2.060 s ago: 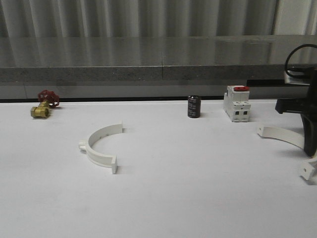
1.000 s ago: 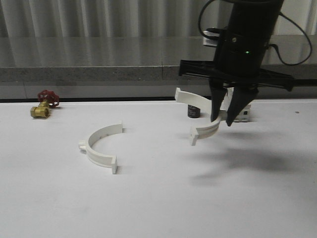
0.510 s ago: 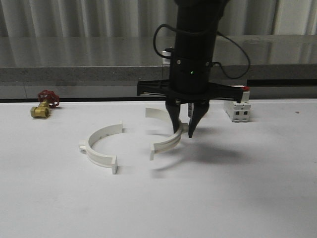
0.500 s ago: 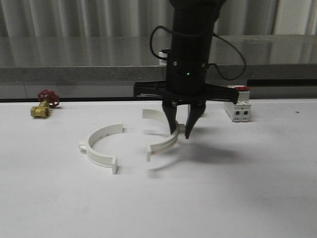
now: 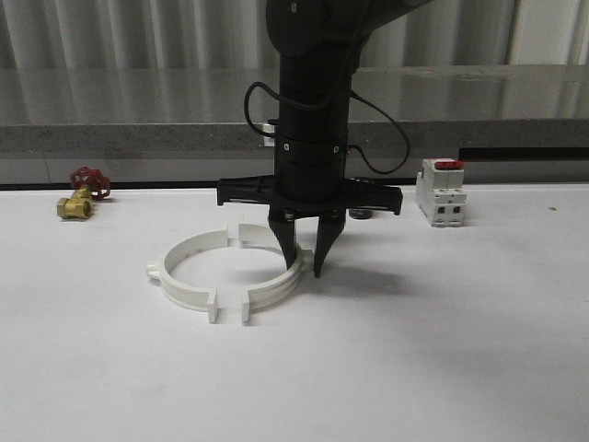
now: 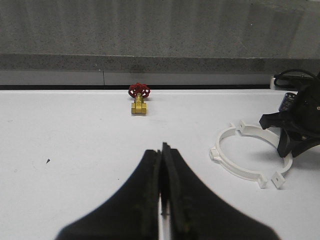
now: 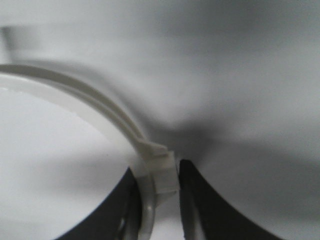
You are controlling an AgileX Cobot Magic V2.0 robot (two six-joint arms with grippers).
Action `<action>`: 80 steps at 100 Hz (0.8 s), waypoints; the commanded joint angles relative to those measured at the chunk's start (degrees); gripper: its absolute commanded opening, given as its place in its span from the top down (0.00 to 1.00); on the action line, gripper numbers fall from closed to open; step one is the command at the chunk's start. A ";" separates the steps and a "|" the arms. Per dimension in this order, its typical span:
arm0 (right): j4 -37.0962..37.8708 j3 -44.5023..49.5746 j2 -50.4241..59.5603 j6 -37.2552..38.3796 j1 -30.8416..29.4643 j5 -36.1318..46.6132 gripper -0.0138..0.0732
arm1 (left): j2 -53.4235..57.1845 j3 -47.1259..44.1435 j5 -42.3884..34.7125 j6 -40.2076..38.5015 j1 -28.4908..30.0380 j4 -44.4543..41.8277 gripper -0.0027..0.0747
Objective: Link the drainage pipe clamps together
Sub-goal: 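Carry the clamp half with the right gripper toward the placed half, then lower and press the held half against the other half's ends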
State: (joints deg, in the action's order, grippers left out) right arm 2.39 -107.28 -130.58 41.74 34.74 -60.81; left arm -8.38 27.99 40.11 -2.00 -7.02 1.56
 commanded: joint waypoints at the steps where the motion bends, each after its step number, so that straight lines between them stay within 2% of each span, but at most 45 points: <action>1: 0.40 -1.89 2.90 0.38 0.12 0.19 0.77 | -0.76 1.37 -4.07 -0.05 0.04 0.15 0.99; 45: -2.70 -1.91 2.54 0.69 0.64 4.66 0.75 | -0.76 1.37 -4.07 -0.05 0.04 0.15 0.99; 54: -4.18 -1.91 2.42 0.69 0.70 5.27 0.67 | -0.76 1.37 -4.07 -0.05 0.04 0.15 0.99; 71: -4.50 -1.91 2.42 0.69 0.70 5.42 0.43 | -0.76 1.37 -4.07 -0.05 0.04 0.15 0.99; 80: -4.50 -1.91 2.61 0.69 0.70 5.83 0.38 | -0.76 1.37 -4.07 -0.05 0.04 0.15 0.99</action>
State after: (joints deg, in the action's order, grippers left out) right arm -2.01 -107.61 -131.38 42.38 35.41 -55.95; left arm -8.30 27.99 40.11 -1.91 -7.02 1.56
